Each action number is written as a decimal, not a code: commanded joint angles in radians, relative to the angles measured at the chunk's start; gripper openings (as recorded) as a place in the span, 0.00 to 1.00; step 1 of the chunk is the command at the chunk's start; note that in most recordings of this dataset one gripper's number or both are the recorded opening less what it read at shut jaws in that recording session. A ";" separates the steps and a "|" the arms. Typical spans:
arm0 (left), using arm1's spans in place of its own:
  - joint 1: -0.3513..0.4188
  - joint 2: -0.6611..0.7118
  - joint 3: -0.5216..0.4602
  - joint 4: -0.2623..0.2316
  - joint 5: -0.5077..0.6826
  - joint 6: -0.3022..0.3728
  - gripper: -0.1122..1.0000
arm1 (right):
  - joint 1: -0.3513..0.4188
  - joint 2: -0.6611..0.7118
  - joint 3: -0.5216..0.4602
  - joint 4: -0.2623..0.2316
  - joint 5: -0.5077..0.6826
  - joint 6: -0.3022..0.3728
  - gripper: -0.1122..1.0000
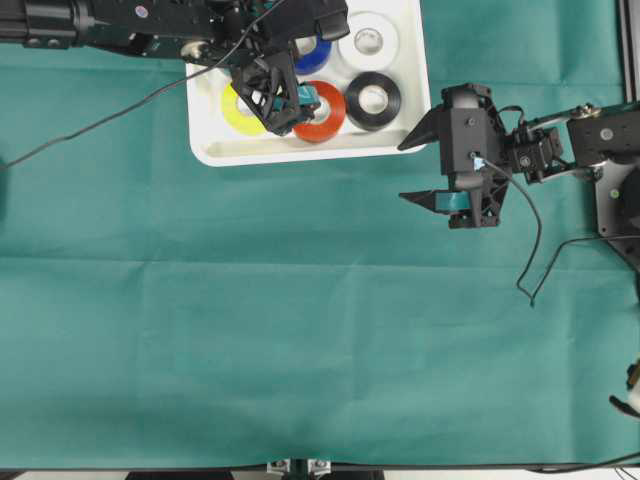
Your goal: Put the tape alternately from left to right into the white case.
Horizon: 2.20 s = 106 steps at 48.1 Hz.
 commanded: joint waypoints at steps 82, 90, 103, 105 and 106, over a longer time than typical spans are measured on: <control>-0.336 -0.244 0.209 -0.002 -0.008 -0.003 0.59 | 0.002 -0.089 0.018 -0.002 0.003 0.005 0.84; -0.327 -0.287 0.252 -0.002 -0.008 -0.003 0.59 | 0.002 -0.179 0.058 -0.003 0.003 0.006 0.84; -0.322 -0.359 0.324 0.000 -0.077 -0.002 0.59 | 0.000 -0.324 0.124 0.005 0.003 0.009 0.84; -0.322 -0.370 0.337 -0.002 -0.094 -0.002 0.59 | 0.000 -0.348 0.135 0.005 0.003 0.009 0.84; -0.322 -0.376 0.347 -0.002 -0.103 -0.002 0.59 | 0.000 -0.357 0.140 0.005 0.003 0.009 0.84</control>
